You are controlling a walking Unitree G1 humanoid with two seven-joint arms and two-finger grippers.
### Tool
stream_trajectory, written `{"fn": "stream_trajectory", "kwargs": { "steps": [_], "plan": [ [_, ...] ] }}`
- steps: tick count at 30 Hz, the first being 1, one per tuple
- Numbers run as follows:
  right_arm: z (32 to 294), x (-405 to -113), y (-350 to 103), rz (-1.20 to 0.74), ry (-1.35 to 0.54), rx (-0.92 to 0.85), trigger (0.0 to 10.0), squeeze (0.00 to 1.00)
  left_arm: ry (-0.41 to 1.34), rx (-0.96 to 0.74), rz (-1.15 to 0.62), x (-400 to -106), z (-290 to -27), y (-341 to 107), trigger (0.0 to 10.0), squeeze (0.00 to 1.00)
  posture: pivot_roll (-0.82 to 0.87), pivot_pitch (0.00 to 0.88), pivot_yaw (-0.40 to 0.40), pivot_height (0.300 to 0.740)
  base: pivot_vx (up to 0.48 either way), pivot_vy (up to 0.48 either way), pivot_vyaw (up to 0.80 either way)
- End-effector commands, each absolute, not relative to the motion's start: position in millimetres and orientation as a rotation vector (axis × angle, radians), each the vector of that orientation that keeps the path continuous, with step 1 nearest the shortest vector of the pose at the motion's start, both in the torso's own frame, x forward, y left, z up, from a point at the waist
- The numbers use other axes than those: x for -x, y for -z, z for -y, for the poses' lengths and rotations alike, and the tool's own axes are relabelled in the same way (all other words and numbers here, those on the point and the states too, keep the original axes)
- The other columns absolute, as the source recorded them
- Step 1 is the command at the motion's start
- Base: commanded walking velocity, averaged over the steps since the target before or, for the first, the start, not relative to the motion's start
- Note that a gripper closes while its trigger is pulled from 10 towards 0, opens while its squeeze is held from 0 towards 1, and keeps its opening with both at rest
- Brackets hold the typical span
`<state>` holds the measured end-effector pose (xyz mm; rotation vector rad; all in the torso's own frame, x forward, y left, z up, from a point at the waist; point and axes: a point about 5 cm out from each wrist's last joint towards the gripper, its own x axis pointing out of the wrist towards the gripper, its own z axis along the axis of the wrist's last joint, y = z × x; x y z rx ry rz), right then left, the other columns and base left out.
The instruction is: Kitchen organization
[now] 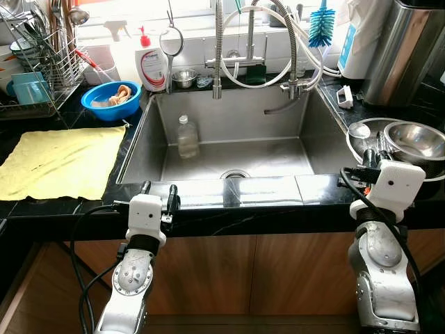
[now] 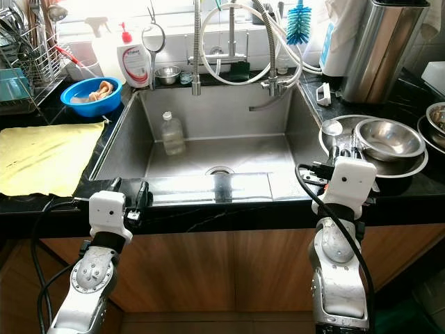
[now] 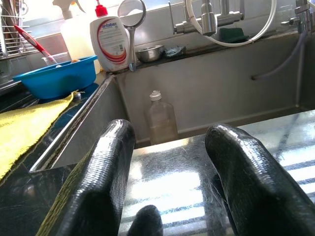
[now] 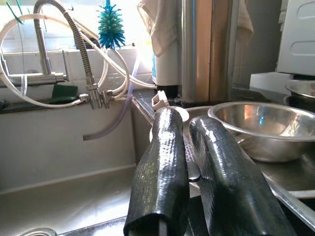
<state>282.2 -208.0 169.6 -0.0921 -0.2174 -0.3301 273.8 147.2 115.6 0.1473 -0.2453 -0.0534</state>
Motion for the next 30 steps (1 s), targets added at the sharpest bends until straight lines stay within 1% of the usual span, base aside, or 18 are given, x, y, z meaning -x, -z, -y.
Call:
{"fn": "stream_trajectory", "kwargs": {
  "steps": [1, 2, 3, 6, 10, 11, 12, 15, 16, 18, 19, 21, 23, 25, 28, 30],
  "plan": [
    [203.9, -284.7, -181.8, 0.27, 0.304, 0.127, 10.0, 0.0, 0.051, -0.16, 0.222, -272.8, -149.2, -111.1, 10.0, 0.0, -0.13, 0.0, 0.055, 0.74, 0.0, 0.0, 0.0],
    [201.8, -285.5, -182.4, 0.271, 0.287, 0.148, 10.0, 0.0, 0.051, -0.16, 0.222, -272.8, -149.3, -111.1, 10.0, 0.0, -0.13, 0.0, 0.055, 0.74, 0.0, 0.0, 0.0],
    [194.3, -287.9, -184.8, 0.286, 0.223, 0.187, 10.0, 0.0, 0.05, -0.159, 0.223, -272.9, -149.2, -111.2, 10.0, 0.0, -0.13, 0.0, 0.055, 0.74, 0.0, 0.0, 0.0],
    [187.0, -292.4, -184.4, 0.274, 0.148, 0.195, 10.0, 0.0, 0.05, -0.158, 0.225, -273.7, -148.8, -112.1, 10.0, 0.0, -0.13, 0.0, 0.055, 0.74, 0.0, 0.0, 0.0],
    [187.4, -299.6, -188.2, 0.278, 0.133, 0.2, 10.0, 0.0, 0.05, -0.158, 0.23, -274.3, -148.9, -113.1, 10.0, 0.0, -0.13, 0.0, 0.053, 0.74, 0.0, 0.0, 0.0],
    [185.9, -305.0, -189.6, 0.261, 0.108, 0.223, 10.0, 0.0, 0.049, -0.158, 0.232, -274.7, -149.3, -113.7, 10.0, 0.0, -0.13, 0.0, 0.053, 0.74, 0.0, 0.0, 0.0],
    [183.5, -308.3, -190.7, 0.263, 0.073, 0.21, 10.0, 0.0, 0.047, -0.159, 0.233, -274.4, -149.4, -113.7, 10.0, 0.0, -0.13, 0.0, 0.051, 0.74, 0.0, 0.0, 0.0],
    [182.9, -313.1, -191.4, 0.254, 0.051, 0.205, 10.0, 0.0, 0.047, -0.159, 0.234, -274.1, -149.1, -113.8, 10.0, 0.0, -0.13, 0.0, 0.051, 0.74, 0.0, 0.0, 0.0],
    [187.5, -322.5, -189.7, 0.196, 0.087, 0.186, 10.0, 0.0, 0.048, -0.159, 0.233, -274.0, -148.8, -113.8, 10.0, 0.0, -0.13, 0.0, 0.052, 0.74, 0.0, 0.0, 0.0],
    [184.8, -339.0, -192.6, 0.147, 0.044, 0.189, 10.0, 0.0, 0.052, -0.16, 0.234, -274.0, -148.1, -114.0, 10.0, 0.0, -0.13, 0.0, 0.051, 0.74, 0.0, 0.0, 0.0],
    [184.3, -342.2, -192.9, 0.134, 0.035, 0.198, 10.0, 0.0, 0.052, -0.161, 0.234, -273.8, -147.8, -114.0, 10.0, 0.0, -0.13, 0.0, 0.05, 0.74, 0.0, 0.0, 0.0],
    [183.0, -350.9, -194.7, 0.116, 0.014, 0.158, 10.0, 0.0, 0.052, -0.161, 0.235, -274.0, -147.7, -114.2, 10.0, 0.0, -0.12, 0.0, 0.048, 0.74, 0.0, 0.0, 0.0],
    [178.1, -359.5, -190.6, 0.058, -0.05, 0.141, 10.0, 0.0, 0.047, -0.161, 0.237, -273.9, -148.2, -114.7, 10.0, 0.0, -0.11, 0.0, 0.044, 0.74, 0.0, 0.0, 0.0],
    [172.6, -364.9, -188.8, 0.019, -0.071, -0.021, 10.0, 0.0, 0.046, -0.161, 0.238, -273.7, -148.3, -114.8, 10.0, 0.0, -0.11, 0.0, 0.044, 0.74, 0.0, 0.0, 0.0],
    [167.3, -367.7, -192.5, 0.033, -0.098, -0.002, 10.0, 0.0, 0.048, -0.163, 0.237, -273.0, -148.0, -114.6, 10.0, 0.0, -0.11, 0.0, 0.045, 0.74, 0.0, 0.0, 0.0],
    [160.5, -370.2, -185.1, -0.015, -0.121, -0.009, 10.0, 0.0, 0.048, -0.163, 0.237, -272.7, -148.4, -114.5, 10.0, 0.0, -0.11, 0.0, 0.045, 0.74, 0.0, 0.0, 0.0]
  ]
}}
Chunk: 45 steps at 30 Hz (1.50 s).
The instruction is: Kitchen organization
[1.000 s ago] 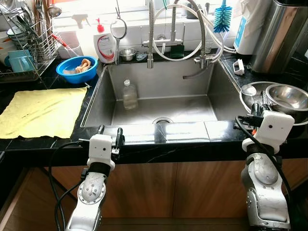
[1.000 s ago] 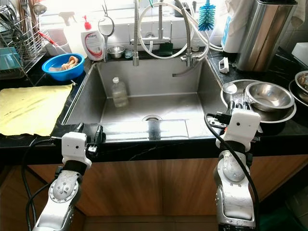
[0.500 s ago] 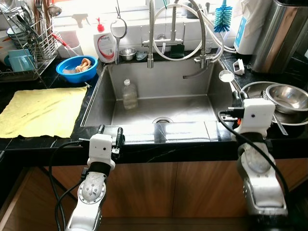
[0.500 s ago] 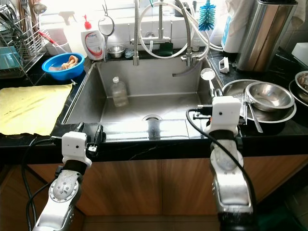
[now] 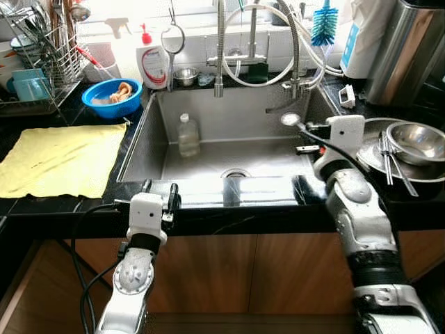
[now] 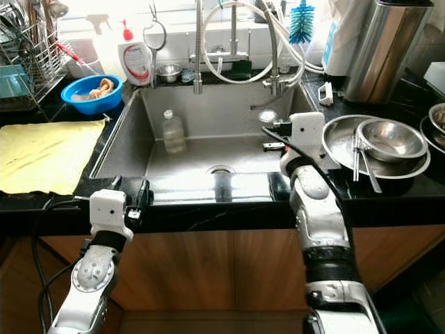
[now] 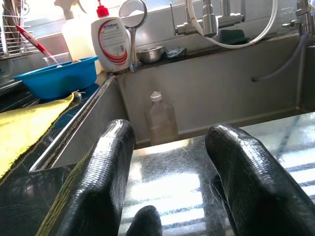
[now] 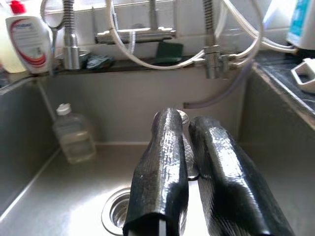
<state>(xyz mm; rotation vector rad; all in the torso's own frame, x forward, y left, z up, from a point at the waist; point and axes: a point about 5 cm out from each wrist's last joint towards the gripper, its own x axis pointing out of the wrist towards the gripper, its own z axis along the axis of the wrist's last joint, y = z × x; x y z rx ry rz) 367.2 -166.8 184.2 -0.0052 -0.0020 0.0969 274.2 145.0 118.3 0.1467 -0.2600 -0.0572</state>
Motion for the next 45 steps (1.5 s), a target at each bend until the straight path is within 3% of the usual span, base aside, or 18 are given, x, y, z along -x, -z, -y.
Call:
{"fn": "stream_trajectory", "kwargs": {
  "steps": [1, 14, 15, 16, 20, 21, 22, 23, 24, 32, 33, 34, 39, 42, 45],
  "plan": [
    [159.6, -369.9, -182.9, -0.021, -0.124, -0.005, 10.0, 0.0, 0.048, -0.163, 0.237, -272.6, -148.3, -114.5, 10.0, 0.0, -0.11, 0.0, 0.044, 0.74, 0.0, 0.0, 0.0],
    [163.8, -366.5, -162.0, -0.101, -0.096, 0.028, 10.0, 0.0, 0.051, -0.165, 0.235, -274.1, -149.2, -115.8, 10.0, 0.0, -0.1, 0.0, 0.049, 0.74, 0.0, 0.0, 0.0],
    [163.5, -366.4, -161.4, -0.104, -0.098, 0.03, 10.0, 0.05, 0.051, -0.165, 0.234, -273.9, -149.1, -115.6, 10.0, 0.0, -0.1, 0.0, 0.049, 0.74, 0.0, 0.0, 0.0],
    [162.3, -366.1, -160.4, -0.107, -0.103, 0.034, 10.0, 0.29, 0.052, -0.165, 0.233, -273.5, -148.9, -115.0, 10.0, 0.0, -0.1, 0.0, 0.049, 0.74, 0.0, 0.0, 0.0],
    [161.4, -366.5, -160.9, -0.108, -0.104, 0.036, 10.0, 0.32, 0.052, -0.165, 0.231, -273.7, -148.8, -115.3, 10.0, 0.0, -0.1, 0.0, 0.051, 0.74, 0.0, 0.0, 0.0],
    [161.1, -366.4, -160.9, -0.107, -0.103, 0.032, 10.0, 0.64, 0.052, -0.165, 0.231, -273.5, -148.6, -115.4, 10.0, 0.0, -0.1, 0.0, 0.05, 0.74, 0.0, 0.0, 0.0],
    [160.5, -366.1, -160.7, -0.107, -0.103, 0.031, 10.0, 0.85, 0.052, -0.166, 0.23, -273.5, -148.7, -115.4, 10.0, 0.0, -0.1, 0.0, 0.051, 0.74, 0.0, 0.0, 0.0],
    [160.5, -366.1, -160.7, -0.107, -0.103, 0.031, 10.0, 0.85, 0.052, -0.166, 0.23, -273.5, -148.7, -115.4, 10.0, 0.0, -0.1, 0.0, 0.051, 0.74, 0.0, 0.0, 0.0],
    [158.8, -365.5, -159.8, -0.11, -0.113, 0.036, 10.0, 1.0, 0.053, -0.166, 0.229, -273.2, -148.6, -115.1, 10.0, 0.0, -0.1, 0.0, 0.053, 0.74, 0.0, 0.0, 0.0],
    [158.1, -364.5, -161.5, -0.088, -0.107, 0.054, 10.0, 1.0, 0.056, -0.171, 0.23, -275.0, -149.8, -116.3, 10.0, 0.0, -0.1, 0.0, 0.06, 0.74, 0.0, 0.0, 0.0],
    [159.1, -364.3, -163.4, -0.072, -0.097, 0.059, 10.0, 0.36, 0.057, -0.171, 0.23, -275.1, -149.6, -116.5, 10.0, 0.0, -0.1, 0.0, 0.061, 0.74, 0.0, 0.0, 0.0],
    [160.7, -363.9, -168.2, -0.034, -0.08, 0.067, 10.0, 0.0, 0.057, -0.171, 0.231, -275.3, -149.4, -116.6, 10.0, 0.0, -0.1, 0.0, 0.061, 0.74, 0.0, 0.0, 0.0],
    [160.0, -356.2, -194.0, 0.156, -0.053, 0.145, 10.0, 0.0, 0.061, -0.173, 0.228, -276.2, -149.6, -116.5, 10.0, 0.0, -0.1, 0.0, 0.072, 0.74, 0.0, 0.0, 0.0],
    [160.5, -337.4, -204.1, 0.287, -0.017, 0.184, 10.0, 0.0, 0.066, -0.177, 0.227, -277.6, -150.9, -116.6, 10.0, 0.0, -0.1, 0.0, 0.079, 0.74, 0.0, 0.0, 0.0],
    [166.3, -324.7, -200.5, 0.316, 0.027, 0.183, 10.0, 0.0, 0.068, -0.178, 0.227, -278.5, -151.3, -116.8, 10.0, 0.0, -0.11, 0.0, 0.081, 0.74, 0.0, 0.0, 0.0]
  ]
}}
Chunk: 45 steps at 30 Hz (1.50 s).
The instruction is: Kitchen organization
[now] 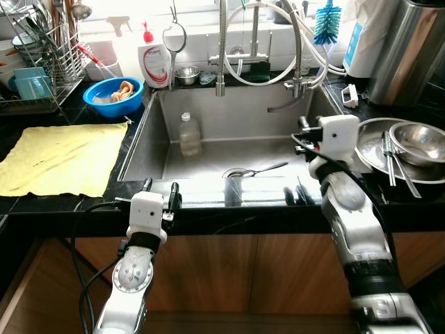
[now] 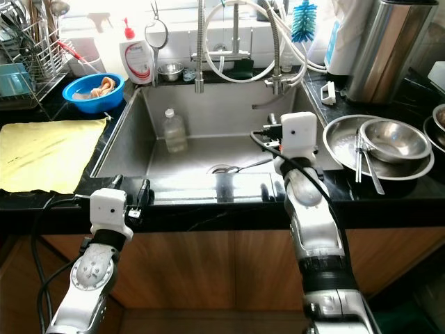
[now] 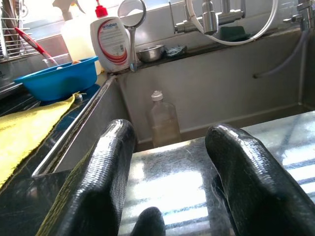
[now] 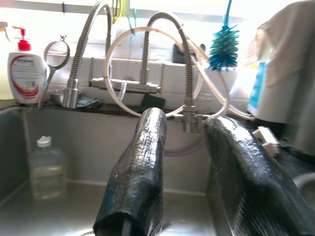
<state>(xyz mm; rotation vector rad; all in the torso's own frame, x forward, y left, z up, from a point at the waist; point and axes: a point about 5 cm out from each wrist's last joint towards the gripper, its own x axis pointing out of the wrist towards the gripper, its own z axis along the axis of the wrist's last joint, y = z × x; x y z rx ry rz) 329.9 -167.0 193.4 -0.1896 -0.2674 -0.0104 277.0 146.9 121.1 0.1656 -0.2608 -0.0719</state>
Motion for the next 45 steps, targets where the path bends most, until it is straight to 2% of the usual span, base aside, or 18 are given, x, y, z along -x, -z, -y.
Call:
{"fn": "stream_trajectory", "kwargs": {
  "steps": [1, 4, 6, 9, 11, 18, 19, 20, 24, 25, 27, 29, 30, 31, 45],
  "plan": [
    [169.1, -321.4, -199.5, 0.321, 0.04, 0.176, 10.0, 0.0, 0.069, -0.178, 0.227, -278.7, -150.9, -116.9, 10.0, 0.0, -0.11, 0.0, 0.081, 0.74, 0.0, 0.0, 0.0],
    [182.6, -309.3, -192.6, 0.313, 0.09, 0.217, 10.0, 0.0, 0.076, -0.18, 0.223, -279.3, -149.0, -115.6, 10.0, 0.0, -0.11, 0.0, 0.082, 0.74, 0.0, 0.0, 0.0],
    [201.4, -301.3, -184.6, 0.271, 0.178, 0.194, 10.0, 0.0, 0.083, -0.178, 0.222, -279.4, -147.6, -115.0, 10.0, 0.0, -0.11, 0.0, 0.082, 0.74, 0.0, 0.0, 0.0],
    [212.9, -295.7, -182.3, 0.271, 0.225, 0.147, 10.0, 0.0, 0.085, -0.179, 0.221, -279.3, -147.9, -114.0, 10.0, 0.0, -0.12, 0.0, 0.081, 0.74, 0.0, 0.0, 0.0],
    [212.5, -291.6, -181.3, 0.28, 0.204, 0.188, 10.0, 0.0, 0.086, -0.18, 0.219, -279.6, -148.3, -113.1, 10.0, 0.0, -0.12, 0.0, 0.082, 0.74, 0.0, 0.0, 0.0],
    [209.7, -284.7, -176.6, 0.275, 0.212, 0.154, 10.0, 0.0, 0.084, -0.183, 0.218, -279.0, -150.4, -112.3, 10.0, 0.0, -0.12, 0.0, 0.085, 0.74, 0.0, 0.0, 0.0],
    [209.4, -284.3, -176.4, 0.274, 0.211, 0.153, 10.0, 0.82, 0.084, -0.183, 0.218, -278.8, -150.5, -112.1, 10.0, 0.0, -0.12, 0.0, 0.084, 0.74, 0.0, 0.0, 0.0],
    [208.7, -283.7, -176.4, 0.278, 0.207, 0.144, 10.0, 1.0, 0.085, -0.183, 0.218, -278.7, -150.4, -111.9, 10.0, 0.0, -0.12, 0.0, 0.084, 0.74, 0.0, 0.0, 0.0],
    [208.4, -281.6, -176.3, 0.283, 0.221, 0.152, 10.0, 1.0, 0.087, -0.181, 0.215, -278.4, -149.3, -111.1, 10.0, 0.0, -0.12, 0.0, 0.083, 0.74, 0.0, 0.0, 0.0],
    [208.0, -281.1, -175.9, 0.288, 0.218, 0.145, 10.0, 0.93, 0.088, -0.181, 0.213, -278.3, -148.8, -110.6, 10.0, 0.0, -0.12, 0.0, 0.083, 0.74, 0.0, 0.0, 0.0],
    [206.3, -279.4, -175.6, 0.296, 0.209, 0.135, 10.0, 0.98, 0.087, -0.177, 0.208, -277.8, -148.3, -109.0, 10.0, 0.0, -0.12, 0.0, 0.082, 0.74, 0.0, 0.0, 0.0],
    [206.6, -278.6, -175.9, 0.298, 0.219, 0.136, 10.0, 0.93, 0.088, -0.176, 0.206, -277.4, -148.0, -108.4, 10.0, 0.0, -0.12, 0.0, 0.081, 0.74, 0.0, 0.0, 0.0],
    [208.1, -278.4, -174.8, 0.288, 0.234, 0.143, 10.0, 0.25, 0.09, -0.177, 0.205, -276.9, -147.6, -107.9, 10.0, 0.0, -0.12, 0.0, 0.081, 0.74, 0.0, 0.0, 0.0],
    [208.5, -278.3, -174.5, 0.286, 0.237, 0.144, 10.0, 0.0, 0.091, -0.176, 0.204, -276.7, -147.4, -107.7, 10.0, 0.0, -0.12, 0.0, 0.08, 0.74, 0.0, 0.0, 0.0],
    [219.8, -272.3, -167.0, 0.271, 0.359, 0.167, 10.0, 0.0, 0.088, -0.179, 0.194, -274.7, -149.6, -105.4, 10.0, 0.0, -0.11, 0.0, 0.076, 0.74, 0.0, 0.0, 0.0]
  ]
}}
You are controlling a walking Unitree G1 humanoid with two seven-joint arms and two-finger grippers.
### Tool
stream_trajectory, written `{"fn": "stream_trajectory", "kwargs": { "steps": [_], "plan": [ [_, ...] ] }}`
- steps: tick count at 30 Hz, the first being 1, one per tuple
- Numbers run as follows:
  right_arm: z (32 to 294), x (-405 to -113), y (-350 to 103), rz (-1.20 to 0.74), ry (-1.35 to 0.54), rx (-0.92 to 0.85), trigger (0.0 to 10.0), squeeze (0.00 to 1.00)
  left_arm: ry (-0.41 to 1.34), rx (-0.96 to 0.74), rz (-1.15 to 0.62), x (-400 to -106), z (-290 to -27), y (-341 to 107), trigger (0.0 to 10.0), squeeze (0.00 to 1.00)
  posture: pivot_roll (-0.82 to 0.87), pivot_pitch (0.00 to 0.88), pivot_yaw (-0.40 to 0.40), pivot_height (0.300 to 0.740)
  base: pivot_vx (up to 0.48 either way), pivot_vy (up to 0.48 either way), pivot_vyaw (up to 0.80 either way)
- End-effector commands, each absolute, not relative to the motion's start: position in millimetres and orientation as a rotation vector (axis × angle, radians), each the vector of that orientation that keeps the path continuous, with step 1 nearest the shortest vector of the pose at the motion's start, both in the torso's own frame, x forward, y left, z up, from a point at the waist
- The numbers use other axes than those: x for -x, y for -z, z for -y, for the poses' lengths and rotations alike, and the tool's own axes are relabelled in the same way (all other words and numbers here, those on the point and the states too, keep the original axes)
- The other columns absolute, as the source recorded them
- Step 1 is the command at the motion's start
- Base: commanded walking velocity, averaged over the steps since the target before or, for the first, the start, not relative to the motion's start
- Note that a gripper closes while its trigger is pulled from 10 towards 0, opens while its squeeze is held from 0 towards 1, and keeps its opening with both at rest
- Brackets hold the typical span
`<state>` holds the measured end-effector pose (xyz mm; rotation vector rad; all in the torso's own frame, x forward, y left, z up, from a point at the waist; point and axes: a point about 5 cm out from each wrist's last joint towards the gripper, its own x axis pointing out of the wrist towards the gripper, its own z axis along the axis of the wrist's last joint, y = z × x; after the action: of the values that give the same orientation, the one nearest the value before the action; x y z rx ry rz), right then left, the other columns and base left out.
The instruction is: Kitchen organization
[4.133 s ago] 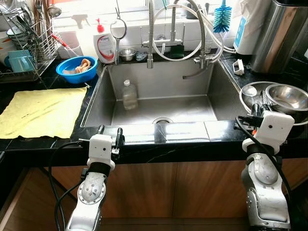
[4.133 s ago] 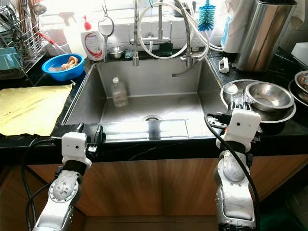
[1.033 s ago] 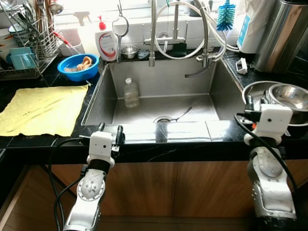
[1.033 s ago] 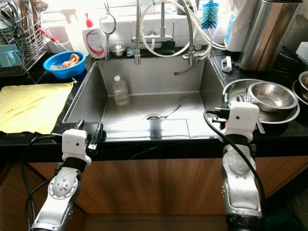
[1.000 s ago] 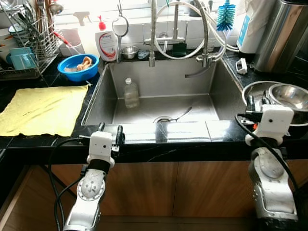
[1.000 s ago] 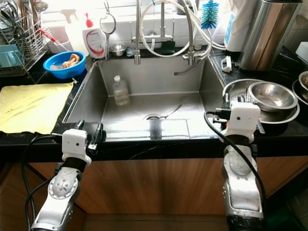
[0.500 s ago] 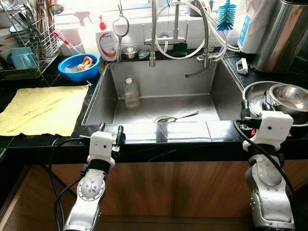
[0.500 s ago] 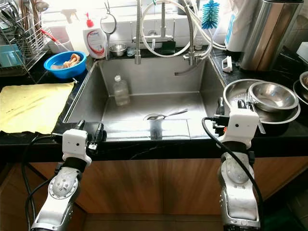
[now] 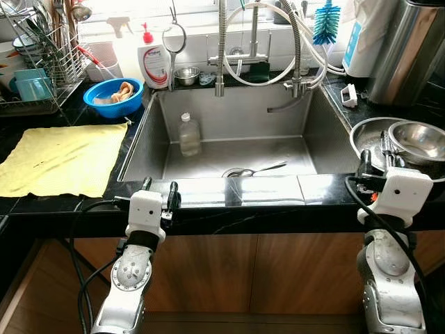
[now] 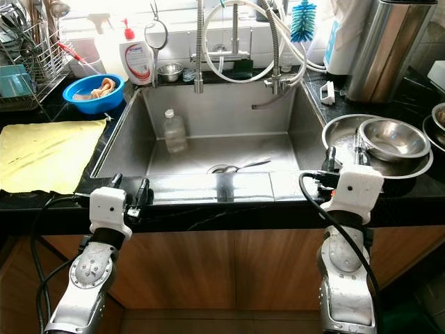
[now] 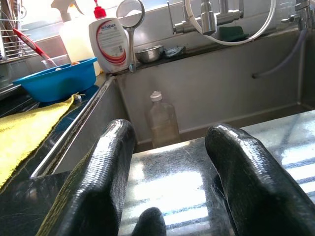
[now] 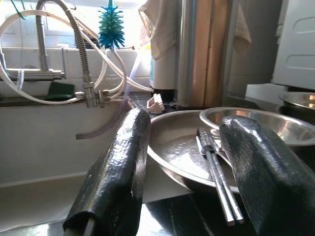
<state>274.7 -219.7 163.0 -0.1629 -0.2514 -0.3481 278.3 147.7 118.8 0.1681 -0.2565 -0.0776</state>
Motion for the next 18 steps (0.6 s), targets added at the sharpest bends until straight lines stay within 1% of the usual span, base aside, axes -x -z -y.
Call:
{"fn": "stream_trajectory", "kwargs": {
  "steps": [1, 6, 18],
  "plan": [
    [220.4, -272.1, -167.1, 0.272, 0.364, 0.168, 10.0, 0.0, 0.087, -0.178, 0.194, -274.7, -149.7, -105.4, 10.0, 0.0, -0.11, 0.0, 0.076, 0.74, 0.0, 0.0, 0.0],
    [222.7, -273.5, -157.6, 0.222, 0.375, 0.193, 10.0, 0.0, 0.091, -0.177, 0.189, -274.7, -148.8, -104.1, 10.0, 0.0, -0.12, 0.0, 0.076, 0.74, 0.0, 0.0, 0.0],
    [228.6, -275.3, -154.2, 0.201, 0.428, 0.213, 10.0, 0.0, 0.087, -0.172, 0.191, -274.5, -149.5, -104.8, 10.0, 0.0, -0.11, 0.0, 0.074, 0.74, 0.0, 0.0, 0.0]
  ]
}}
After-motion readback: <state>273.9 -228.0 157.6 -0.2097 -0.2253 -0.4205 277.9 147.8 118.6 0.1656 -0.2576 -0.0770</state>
